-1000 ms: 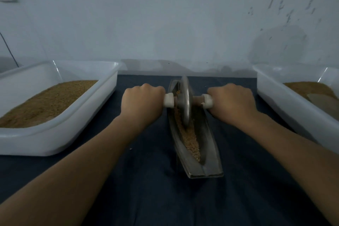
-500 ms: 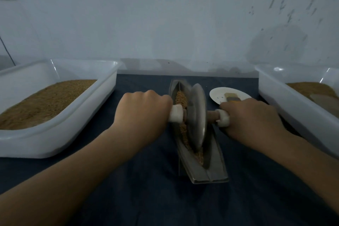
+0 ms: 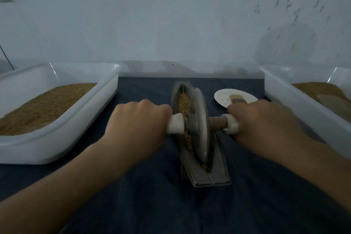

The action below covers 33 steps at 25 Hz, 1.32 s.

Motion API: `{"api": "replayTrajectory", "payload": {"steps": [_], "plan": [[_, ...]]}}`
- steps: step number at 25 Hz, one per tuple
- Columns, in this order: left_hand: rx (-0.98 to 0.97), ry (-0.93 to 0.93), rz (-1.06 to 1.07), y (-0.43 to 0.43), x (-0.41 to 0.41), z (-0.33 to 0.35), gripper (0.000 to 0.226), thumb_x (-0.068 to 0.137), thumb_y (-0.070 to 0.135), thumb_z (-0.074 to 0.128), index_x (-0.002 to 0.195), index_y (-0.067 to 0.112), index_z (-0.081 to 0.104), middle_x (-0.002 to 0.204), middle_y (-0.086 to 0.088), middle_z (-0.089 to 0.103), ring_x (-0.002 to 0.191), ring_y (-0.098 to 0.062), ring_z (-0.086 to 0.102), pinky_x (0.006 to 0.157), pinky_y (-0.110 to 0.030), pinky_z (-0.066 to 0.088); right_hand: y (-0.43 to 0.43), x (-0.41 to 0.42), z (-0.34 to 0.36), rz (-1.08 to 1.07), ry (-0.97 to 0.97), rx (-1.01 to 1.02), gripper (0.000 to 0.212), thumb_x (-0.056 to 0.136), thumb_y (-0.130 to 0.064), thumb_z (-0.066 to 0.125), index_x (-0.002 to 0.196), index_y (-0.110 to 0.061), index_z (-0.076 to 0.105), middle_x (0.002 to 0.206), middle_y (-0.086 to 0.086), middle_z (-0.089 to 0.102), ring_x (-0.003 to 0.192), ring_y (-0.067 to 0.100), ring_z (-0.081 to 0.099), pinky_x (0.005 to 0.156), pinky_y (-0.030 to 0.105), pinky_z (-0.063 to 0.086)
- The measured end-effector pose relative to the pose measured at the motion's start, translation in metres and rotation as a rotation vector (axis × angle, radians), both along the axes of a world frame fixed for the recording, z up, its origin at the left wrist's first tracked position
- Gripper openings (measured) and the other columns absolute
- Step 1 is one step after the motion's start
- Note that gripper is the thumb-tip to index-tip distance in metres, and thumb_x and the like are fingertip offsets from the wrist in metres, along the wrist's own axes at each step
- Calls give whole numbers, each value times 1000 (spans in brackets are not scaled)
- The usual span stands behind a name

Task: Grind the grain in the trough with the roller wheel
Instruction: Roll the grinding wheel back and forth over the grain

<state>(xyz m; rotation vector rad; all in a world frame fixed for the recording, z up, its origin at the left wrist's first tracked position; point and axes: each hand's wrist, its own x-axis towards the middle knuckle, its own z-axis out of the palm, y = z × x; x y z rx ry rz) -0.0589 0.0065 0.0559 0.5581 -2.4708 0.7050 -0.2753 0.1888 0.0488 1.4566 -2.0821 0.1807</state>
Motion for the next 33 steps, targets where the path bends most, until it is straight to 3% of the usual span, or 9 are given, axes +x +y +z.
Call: {"api": "replayTrajectory", "payload": {"steps": [4, 8, 12, 16, 19, 23, 26, 29, 33], "plan": [[96, -57, 112, -13, -14, -7, 49, 71, 41, 74, 65, 34, 25, 55, 13, 27, 43, -6, 17, 45, -21, 12, -20, -3, 3, -92, 105, 6, 30, 67, -44, 69, 63, -31, 42, 55, -14, 26, 45, 13, 29, 49, 18, 10], [322, -12, 208, -55, -64, 0, 6, 87, 33, 59, 86, 27, 57, 74, 3, 49, 62, -20, 45, 58, -34, 35, -88, -24, 17, -175, -27, 62, 23, 86, -35, 69, 80, -29, 48, 74, -5, 49, 68, 21, 49, 57, 29, 32], [331, -43, 177, -50, -54, 0, 6, 87, 35, 60, 88, 30, 58, 75, 5, 50, 59, -17, 43, 57, -33, 34, -79, -22, 19, -164, -19, 96, 25, 86, -36, 68, 75, -28, 46, 71, -8, 47, 62, 16, 45, 53, 27, 30], [74, 11, 39, -10, -4, -11, 55, 66, 41, 76, 66, 34, 22, 53, 13, 22, 43, -4, 13, 45, -19, 9, -21, -4, 6, -40, 124, 0, 35, 65, -40, 75, 60, -28, 42, 57, -13, 24, 47, 8, 19, 47, 19, 10], [76, -30, 56, -11, -8, -5, 58, 66, 41, 78, 67, 34, 20, 55, 13, 19, 44, -5, 11, 46, -20, 8, -19, -3, 5, -65, 119, 5, 36, 59, -44, 77, 55, -30, 44, 55, -14, 18, 48, 3, 11, 47, 16, 7], [113, -48, 180, -43, -63, 7, 7, 88, 28, 60, 84, 25, 55, 66, 5, 38, 55, -19, 44, 52, -32, 32, -77, -28, 3, -177, -192, 57, 24, 88, -38, 64, 72, -28, 49, 75, -7, 56, 63, 15, 47, 49, 27, 26], [145, -148, 206, -59, -86, 28, 9, 89, 25, 59, 96, 24, 64, 80, -1, 56, 76, -27, 62, 58, -34, 39, -99, -40, 8, -180, -313, 87, 12, 93, -35, 60, 84, -28, 59, 90, 0, 66, 76, 21, 57, 58, 31, 39], [121, -84, 154, -43, -60, 9, 11, 86, 33, 64, 86, 27, 54, 70, 4, 45, 58, -19, 46, 53, -32, 31, -70, -32, 3, -152, -178, 87, 21, 87, -37, 60, 73, -27, 49, 76, -8, 57, 62, 13, 48, 49, 27, 28], [-3, 64, -18, -14, -11, -8, 53, 60, 37, 81, 69, 31, 29, 55, 12, 12, 45, -7, 1, 48, -19, 4, -16, -10, 2, -41, 62, 31, 32, 69, -48, 62, 58, -32, 37, 54, -16, 30, 47, 1, 24, 46, 18, 11]]}}
